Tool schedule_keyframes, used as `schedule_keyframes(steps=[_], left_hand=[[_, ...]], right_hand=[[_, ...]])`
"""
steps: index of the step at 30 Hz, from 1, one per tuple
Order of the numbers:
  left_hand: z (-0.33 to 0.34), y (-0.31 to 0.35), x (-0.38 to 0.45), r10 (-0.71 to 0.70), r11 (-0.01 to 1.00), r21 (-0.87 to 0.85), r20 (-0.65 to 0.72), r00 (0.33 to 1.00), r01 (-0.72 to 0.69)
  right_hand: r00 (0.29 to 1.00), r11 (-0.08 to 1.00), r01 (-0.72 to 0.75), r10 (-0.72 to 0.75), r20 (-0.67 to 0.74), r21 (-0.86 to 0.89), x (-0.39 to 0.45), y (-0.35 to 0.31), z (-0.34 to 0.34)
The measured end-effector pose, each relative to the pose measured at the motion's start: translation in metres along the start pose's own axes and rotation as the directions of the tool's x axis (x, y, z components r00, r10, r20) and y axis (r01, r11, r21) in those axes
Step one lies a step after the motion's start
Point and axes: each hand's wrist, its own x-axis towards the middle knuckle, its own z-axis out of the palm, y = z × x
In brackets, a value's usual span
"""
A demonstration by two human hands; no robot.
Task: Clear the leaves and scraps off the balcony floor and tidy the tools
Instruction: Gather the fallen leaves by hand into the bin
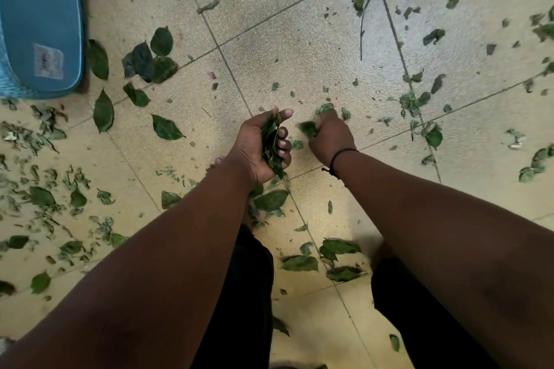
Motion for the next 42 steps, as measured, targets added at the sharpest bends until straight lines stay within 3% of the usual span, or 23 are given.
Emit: schedule_keyframes(steps=[4,7,10,12,14,16,20,22,30,34,39,40,42], left_hand=[[0.009,-0.005,-0.009,0.021,0.999,-0.036,-0.017,1.000,-0.022],[0.019,-0.014,-0.019,0.047,0.997,-0.060,-0.037,0.998,-0.049],[0.028,-0.025,-0.030,0.059,0.993,-0.093,-0.092,0.994,-0.067],[0.034,-0.030,-0.039,0.070,0.990,-0.111,-0.108,0.992,-0.082],[0.036,-0.033,-0.044,0.084,0.989,-0.112,-0.125,0.989,-0.099],[0.036,-0.034,-0.041,0.100,0.991,-0.074,-0.137,0.986,-0.111],[0.026,-0.034,-0.026,0.107,0.994,0.014,-0.165,0.980,-0.106],[0.020,-0.036,-0.017,0.099,0.995,0.036,-0.177,0.979,-0.094],[0.002,-0.038,0.000,0.051,0.993,0.112,-0.226,0.973,-0.026],[0.004,-0.031,0.005,0.059,0.991,0.128,-0.244,0.968,-0.029],[0.019,-0.032,0.014,0.076,0.987,0.158,-0.258,0.963,-0.036],[0.023,-0.034,0.015,0.078,0.987,0.159,-0.255,0.964,-0.038],[0.033,-0.038,0.013,0.079,0.984,0.176,-0.241,0.967,-0.037]], right_hand=[[0.977,0.929,-0.194,0.155,0.144,0.317,-0.015,0.006,-0.029],[0.926,0.750,-0.350,0.185,0.330,0.562,-0.032,0.017,-0.054],[0.939,0.632,-0.335,0.162,0.303,0.699,-0.057,0.030,-0.073],[0.951,0.680,-0.301,0.162,0.263,0.668,-0.072,0.042,-0.078],[0.955,0.851,-0.242,0.126,0.267,0.465,-0.079,0.050,-0.074],[0.962,0.954,-0.128,0.052,0.269,0.271,-0.077,0.053,-0.065],[0.994,0.963,-0.023,-0.007,0.111,0.267,-0.061,0.043,-0.043],[0.995,0.983,0.066,-0.078,0.067,0.169,-0.048,0.035,-0.033],[0.951,0.922,0.289,-0.247,0.185,-0.256,-0.013,0.019,-0.013],[0.976,0.967,0.192,-0.169,0.140,-0.170,-0.005,0.023,-0.011],[0.977,0.980,0.117,-0.084,0.195,-0.162,0.002,0.031,-0.027],[0.979,0.993,0.082,-0.064,0.192,-0.084,0.001,0.037,-0.029],[0.974,0.970,-0.075,0.022,0.225,0.232,-0.007,0.047,-0.041]])
